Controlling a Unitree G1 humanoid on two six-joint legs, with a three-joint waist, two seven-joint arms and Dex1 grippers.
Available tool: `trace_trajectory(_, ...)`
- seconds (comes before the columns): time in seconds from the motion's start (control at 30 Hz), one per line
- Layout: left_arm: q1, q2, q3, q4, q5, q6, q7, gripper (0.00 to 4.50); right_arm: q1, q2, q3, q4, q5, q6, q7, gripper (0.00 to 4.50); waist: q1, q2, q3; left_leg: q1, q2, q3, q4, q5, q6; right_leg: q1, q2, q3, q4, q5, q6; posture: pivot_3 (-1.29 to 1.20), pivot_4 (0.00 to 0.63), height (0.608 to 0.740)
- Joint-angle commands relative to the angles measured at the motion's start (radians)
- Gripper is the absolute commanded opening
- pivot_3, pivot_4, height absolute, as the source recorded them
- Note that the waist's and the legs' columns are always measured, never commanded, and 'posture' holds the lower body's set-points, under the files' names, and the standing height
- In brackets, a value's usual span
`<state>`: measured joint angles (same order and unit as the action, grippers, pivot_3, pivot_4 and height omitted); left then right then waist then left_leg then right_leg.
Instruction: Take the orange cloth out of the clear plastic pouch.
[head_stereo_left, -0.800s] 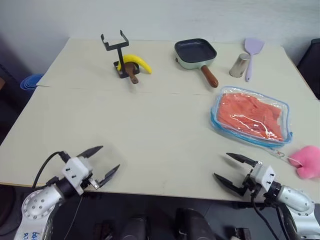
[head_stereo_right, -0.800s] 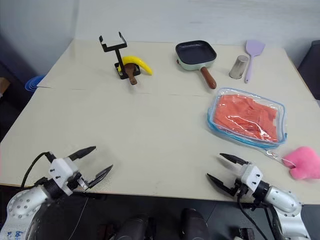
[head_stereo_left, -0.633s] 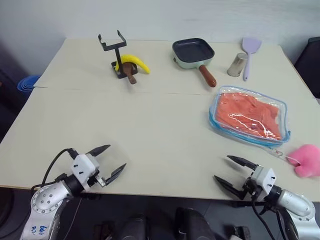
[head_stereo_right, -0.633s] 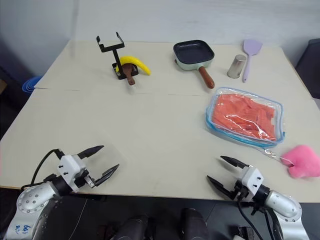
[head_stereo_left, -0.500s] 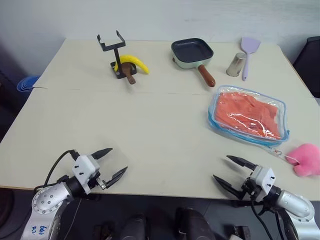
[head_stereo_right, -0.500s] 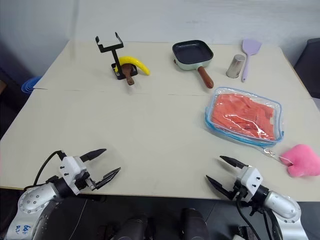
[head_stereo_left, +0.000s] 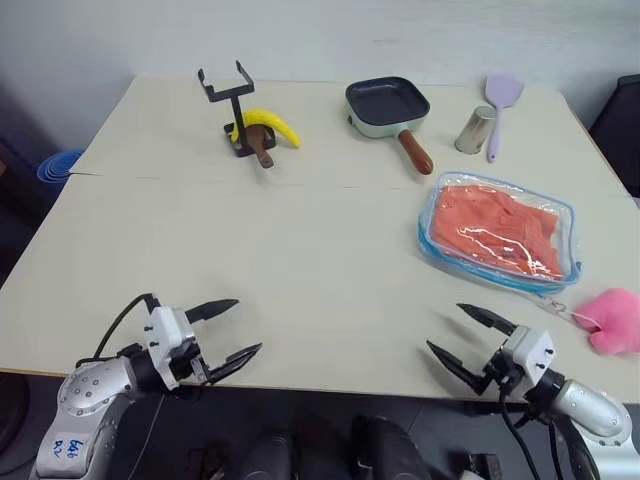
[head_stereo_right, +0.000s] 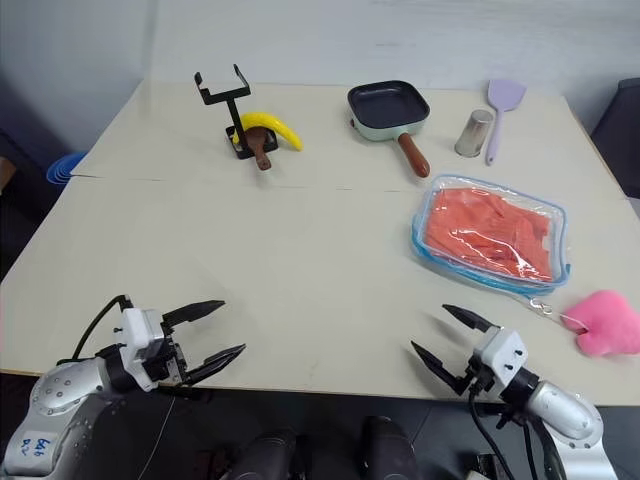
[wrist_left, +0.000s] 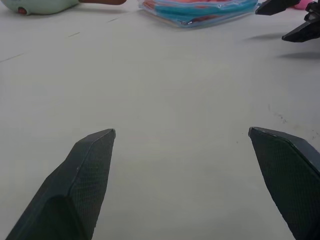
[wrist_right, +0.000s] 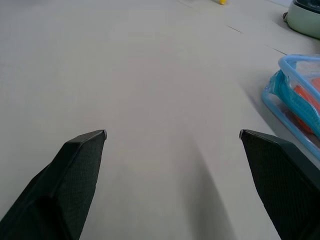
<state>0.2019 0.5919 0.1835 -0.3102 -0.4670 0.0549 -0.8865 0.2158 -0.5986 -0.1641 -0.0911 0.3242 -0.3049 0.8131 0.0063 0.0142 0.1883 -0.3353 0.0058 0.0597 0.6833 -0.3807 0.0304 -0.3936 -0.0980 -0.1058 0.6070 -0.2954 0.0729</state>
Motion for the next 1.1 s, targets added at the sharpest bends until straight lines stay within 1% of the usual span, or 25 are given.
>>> trace_trajectory(0.03, -0.038, 0.001, -0.026, -0.108, -0.085, 0.073, -0.004, 4.49, -0.142, -0.089, -0.083, 0.084, -0.069, -0.014, -0.048, 4.5, -0.009, 0.0, 0.001, 0.0, 0.0, 0.001, 0.0, 0.0, 0.001, 0.0, 0.0, 0.001, 0.0, 0.0, 0.001, 0.0, 0.15, 0.74)
trace_trajectory(0.1, -0.069, 0.0, -0.047, -0.14, -0.105, 0.116, 0.006, 4.49, -0.222, -0.129, -0.072, 0.166, -0.108, -0.023, -0.041, 4.5, -0.009, 0.001, 0.001, 0.0, -0.002, 0.001, 0.001, 0.001, 0.001, 0.0, -0.001, 0.001, 0.0, 0.001, 0.002, 0.0, 0.15, 0.74)
trace_trajectory(0.2, -0.122, -0.014, -0.077, -0.162, -0.109, 0.153, 0.029, 4.49, -0.347, -0.179, -0.029, 0.315, -0.203, -0.02, -0.055, 4.5, -0.008, 0.001, 0.001, 0.0, 0.0, 0.0, 0.001, 0.003, -0.002, 0.0, 0.001, 0.0, 0.001, 0.001, 0.001, 0.0, 0.15, 0.74)
trace_trajectory(0.3, -0.156, -0.03, -0.093, -0.172, -0.109, 0.177, 0.051, 4.49, -0.457, -0.204, 0.02, 0.477, -0.289, 0.028, -0.083, 4.5, -0.007, 0.0, 0.001, 0.0, 0.0, 0.0, 0.001, 0.006, -0.002, 0.0, 0.001, -0.001, 0.002, 0.001, 0.001, 0.0, 0.15, 0.74)
trace_trajectory(0.33, -0.161, -0.033, -0.096, -0.175, -0.107, 0.181, 0.054, 4.49, -0.484, -0.211, 0.04, 0.52, -0.306, 0.033, -0.068, 4.5, -0.008, 0.0, 0.001, -0.001, 0.0, 0.0, 0.001, 0.007, -0.002, 0.0, 0.001, -0.001, 0.002, 0.001, 0.001, 0.0, 0.15, 0.74)
trace_trajectory(0.43, -0.155, -0.034, -0.092, -0.184, -0.1, 0.183, 0.059, 4.5, -0.557, -0.213, 0.065, 0.622, -0.327, -0.011, -0.054, 3.88, -0.01, 0.0, 0.001, 0.0, -0.001, 0.001, 0.001, 0.007, -0.001, 0.0, 0.001, 0.0, 0.003, 0.001, 0.001, 0.0, 0.15, 0.74)
trace_trajectory(0.5, -0.145, -0.038, -0.075, -0.187, -0.101, 0.182, 0.073, 4.5, -0.596, -0.215, 0.075, 0.665, -0.336, -0.034, -0.047, 3.36, -0.011, 0.0, 0.001, 0.0, -0.001, 0.001, 0.001, 0.007, -0.001, 0.0, 0.001, 0.0, 0.003, 0.001, 0.001, 0.0, 0.15, 0.74)
trace_trajectory(0.57, -0.138, -0.045, -0.06, -0.186, -0.106, 0.182, 0.091, 4.5, -0.629, -0.213, 0.083, 0.701, -0.336, -0.063, -0.036, 2.67, -0.011, 0.0, 0.001, 0.0, -0.001, 0.002, 0.002, 0.008, -0.002, 0.0, 0.001, 0.0, 0.003, 0.001, 0.002, 0.0, 0.15, 0.74)
trace_trajectory(0.63, -0.131, -0.05, -0.046, -0.185, -0.106, 0.181, 0.104, 4.5, -0.658, -0.205, 0.091, 0.719, -0.317, -0.076, 0.009, 2.06, -0.011, 0.0, 0.001, 0.0, -0.001, 0.001, 0.002, 0.008, -0.002, 0.0, 0.001, 0.0, 0.004, 0.001, 0.002, 0.0, 0.15, 0.74)
trace_trajectory(0.67, -0.123, -0.05, -0.038, -0.183, -0.105, 0.178, 0.107, 4.5, -0.671, -0.196, 0.095, 0.714, -0.307, -0.081, 0.03, 1.68, -0.011, 0.0, 0.001, 0.0, -0.001, 0.001, 0.002, 0.008, -0.002, 0.0, 0.001, 0.0, 0.004, 0.001, 0.002, 0.0, 0.15, 0.74)
trace_trajectory(0.7, -0.117, -0.05, -0.032, -0.182, -0.102, 0.176, 0.109, 4.5, -0.681, -0.188, 0.1, 0.708, -0.299, -0.078, 0.049, 1.42, -0.011, 0.0, 0.001, 0.0, 0.0, 0.001, 0.002, 0.008, -0.002, 0.0, 0.001, 0.0, 0.004, 0.001, 0.002, 0.0, 0.15, 0.74)
trace_trajectory(0.73, -0.106, -0.051, -0.021, -0.182, -0.098, 0.172, 0.117, 4.5, -0.686, -0.172, 0.115, 0.671, -0.279, -0.075, 0.089, 0.98, -0.011, 0.0, 0.001, 0.0, 0.0, 0.001, 0.002, 0.008, -0.002, 0.0, 0.001, 0.0, 0.004, 0.001, 0.002, 0.0, 0.15, 0.74)
trace_trajectory(0.77, -0.1, -0.051, -0.013, -0.182, -0.095, 0.17, 0.123, 4.5, -0.689, -0.162, 0.127, 0.645, -0.265, -0.072, 0.117, 0.68, -0.012, 0.0, 0.001, 0.0, 0.0, 0.001, 0.002, 0.008, -0.002, 0.0, 0.001, 0.0, 0.004, 0.001, 0.002, 0.0, 0.15, 0.74)
trace_trajectory(0.8, -0.094, -0.051, -0.005, -0.183, -0.093, 0.168, 0.128, 4.5, -0.684, -0.152, 0.144, 0.604, -0.241, -0.07, 0.161, 0.37, -0.013, 0.0, 0.001, 0.0, 0.0, 0.001, 0.002, 0.008, -0.002, 0.0, 0.001, 0.0, 0.004, 0.001, 0.002, 0.0, 0.15, 0.74)
trace_trajectory(0.83, -0.086, -0.052, 0.011, -0.189, -0.099, 0.169, 0.136, 4.5, -0.662, -0.135, 0.172, 0.511, -0.193, -0.046, 0.219, 0.02, -0.015, 0.0, 0.001, 0.0, 0.0, 0.001, 0.002, 0.008, -0.002, 0.0, 0.001, 0.0, 0.004, 0.001, 0.002, 0.0, 0.15, 0.74)
trace_trajectory(0.93, -0.066, -0.049, 0.046, -0.203, -0.115, 0.175, 0.149, 4.5, -0.609, -0.099, 0.247, 0.287, -0.111, 0.022, 0.323, 0.02, -0.017, 0.0, 0.001, 0.0, 0.002, 0.001, 0.002, 0.008, -0.004, 0.0, 0.003, 0.0, 0.004, 0.001, 0.002, 0.0, 0.15, 0.74)
trace_trajectory(1.0, -0.056, -0.047, 0.057, -0.21, -0.12, 0.178, 0.152, 4.5, -0.592, -0.078, 0.281, 0.198, -0.093, 0.066, 0.341, 0.02, -0.012, 0.0, 0.001, 0.0, 0.003, 0.0, 0.001, 0.008, -0.005, -0.001, 0.003, -0.001, 0.004, 0.001, 0.002, 0.0, 0.15, 0.74)
trace_trajectory(1.1, -0.023, -0.044, 0.068, -0.229, -0.124, 0.185, 0.15, 4.5, -0.638, 0.002, 0.339, 0.199, -0.169, 0.058, 0.28, 0.02, -0.01, -0.001, 0.001, 0.0, 0.002, 0.0, 0.001, 0.008, -0.004, -0.001, 0.003, 0.0, 0.004, 0.001, 0.002, 0.0, 0.15, 0.74)
